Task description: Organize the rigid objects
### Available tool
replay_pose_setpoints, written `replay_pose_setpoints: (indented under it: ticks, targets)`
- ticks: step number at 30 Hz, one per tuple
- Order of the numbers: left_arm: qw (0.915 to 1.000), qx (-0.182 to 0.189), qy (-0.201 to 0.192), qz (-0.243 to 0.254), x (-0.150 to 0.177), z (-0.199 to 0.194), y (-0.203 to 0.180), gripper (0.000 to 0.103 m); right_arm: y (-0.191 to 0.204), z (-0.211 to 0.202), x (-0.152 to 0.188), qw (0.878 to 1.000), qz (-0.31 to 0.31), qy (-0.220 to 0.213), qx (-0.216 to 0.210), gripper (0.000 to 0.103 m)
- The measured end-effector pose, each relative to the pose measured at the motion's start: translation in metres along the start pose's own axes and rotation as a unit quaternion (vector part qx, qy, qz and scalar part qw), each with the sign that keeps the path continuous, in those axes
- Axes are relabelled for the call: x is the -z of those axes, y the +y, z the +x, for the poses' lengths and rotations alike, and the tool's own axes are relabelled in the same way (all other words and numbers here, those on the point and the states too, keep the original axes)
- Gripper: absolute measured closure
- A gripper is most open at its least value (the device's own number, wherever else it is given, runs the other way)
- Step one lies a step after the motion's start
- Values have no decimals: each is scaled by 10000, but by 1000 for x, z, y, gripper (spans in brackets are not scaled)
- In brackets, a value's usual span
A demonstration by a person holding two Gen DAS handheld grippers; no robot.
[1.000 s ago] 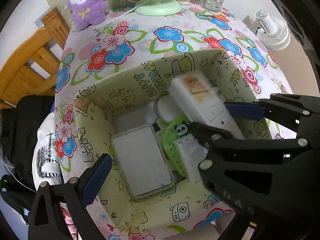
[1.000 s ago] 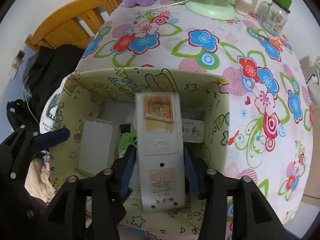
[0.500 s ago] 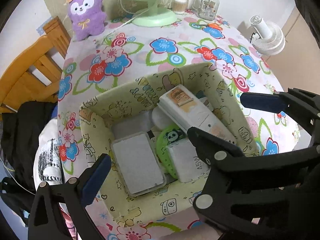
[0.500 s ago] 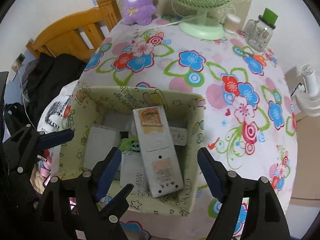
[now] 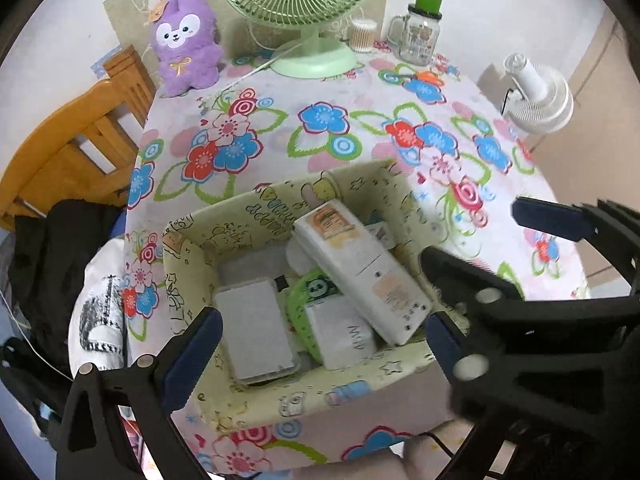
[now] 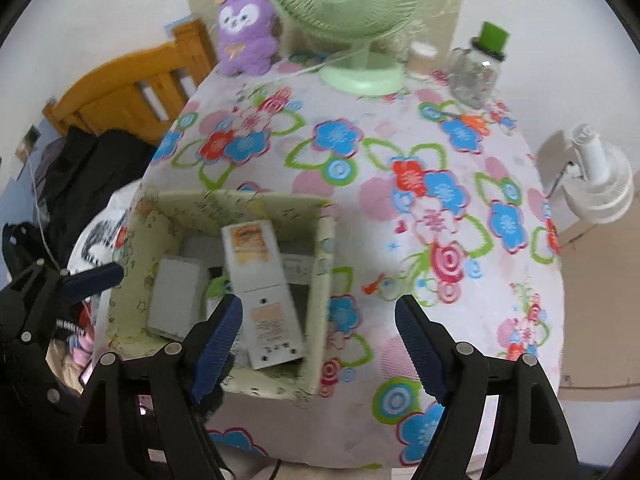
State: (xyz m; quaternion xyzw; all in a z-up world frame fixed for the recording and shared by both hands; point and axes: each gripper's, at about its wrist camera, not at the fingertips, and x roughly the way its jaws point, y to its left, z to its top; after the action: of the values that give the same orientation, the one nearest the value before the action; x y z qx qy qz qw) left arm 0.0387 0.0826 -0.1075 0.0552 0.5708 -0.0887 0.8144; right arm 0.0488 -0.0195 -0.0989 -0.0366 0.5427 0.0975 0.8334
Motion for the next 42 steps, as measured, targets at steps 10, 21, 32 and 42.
replay_pose_setpoints:
  ticks: [10,21,32,42]
  targets:
    - [9972,-444,-335,-501,-16,-30,-12,1,-49,-33,-5,9994,195,-249,-129,22]
    - [9932,-592,-599,-801,-30,-53,-39,1,-96,-67,-8,9984,229,-500,-90,22]
    - [9889,-553,-986,-961,-41,-87,-59,0,-128,-106,-8,9958,311,-856,32,22]
    - [9830,-513,-1337,-1146,-37,-117,-67,0,-142,-134,0,9922,384,-1143,309,22]
